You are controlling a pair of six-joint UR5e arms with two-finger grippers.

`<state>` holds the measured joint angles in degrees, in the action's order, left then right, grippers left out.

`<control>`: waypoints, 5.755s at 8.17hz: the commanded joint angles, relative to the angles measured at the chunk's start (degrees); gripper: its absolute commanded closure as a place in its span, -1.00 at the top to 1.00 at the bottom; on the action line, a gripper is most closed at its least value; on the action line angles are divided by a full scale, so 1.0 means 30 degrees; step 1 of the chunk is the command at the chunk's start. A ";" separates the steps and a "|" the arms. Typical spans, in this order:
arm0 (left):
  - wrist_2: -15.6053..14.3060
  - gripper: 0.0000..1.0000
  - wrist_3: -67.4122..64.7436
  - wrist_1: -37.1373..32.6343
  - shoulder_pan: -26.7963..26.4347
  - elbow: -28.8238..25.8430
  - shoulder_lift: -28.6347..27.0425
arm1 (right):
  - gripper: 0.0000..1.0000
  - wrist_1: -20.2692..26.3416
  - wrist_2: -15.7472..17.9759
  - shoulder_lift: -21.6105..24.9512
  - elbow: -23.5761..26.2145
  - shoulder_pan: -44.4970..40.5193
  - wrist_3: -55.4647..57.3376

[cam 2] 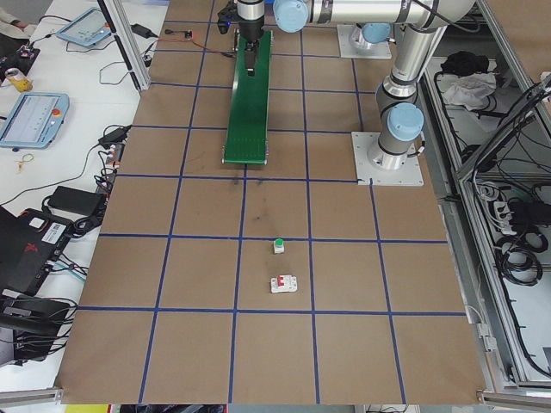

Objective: Move button from left to right

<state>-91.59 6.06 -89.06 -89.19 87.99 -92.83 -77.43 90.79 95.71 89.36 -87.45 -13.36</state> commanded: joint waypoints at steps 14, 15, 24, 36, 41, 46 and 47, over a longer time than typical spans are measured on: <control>-0.0144 1.00 1.4443 0.6132 1.3580 0.1664 -0.4206 | 1.00 0.0001 0.0000 0.0000 0.0008 0.0000 0.0000; -0.0115 1.00 1.4589 0.6161 1.4573 0.1780 -0.5084 | 1.00 0.0001 0.0000 0.0000 0.0008 0.0000 0.0000; -0.3218 1.00 1.3945 0.6366 1.5842 0.2016 -0.8841 | 1.00 0.0001 0.0000 0.0000 0.0008 0.0000 0.0000; -0.3601 -1.00 1.3916 0.8741 1.6575 0.3686 -0.8524 | 1.00 0.0001 0.0000 0.0000 0.0008 0.0000 0.0000; -0.1288 -1.00 1.4123 0.5932 1.3018 0.3568 -0.3175 | 1.00 0.0001 0.0000 0.0000 0.0008 0.0000 0.0000; 0.1116 -1.00 0.7484 0.5282 0.6774 0.3481 -0.2632 | 1.00 0.0001 -0.0029 0.0000 0.0008 -0.0029 0.0000; 0.1145 -1.00 0.6079 0.5311 0.6065 0.3684 -0.2777 | 1.00 0.0001 -0.0058 0.0000 0.0008 -0.0029 0.0029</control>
<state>-88.94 32.44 -73.20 -65.33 98.50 -100.56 -77.43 90.75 95.71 89.38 -87.54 -13.32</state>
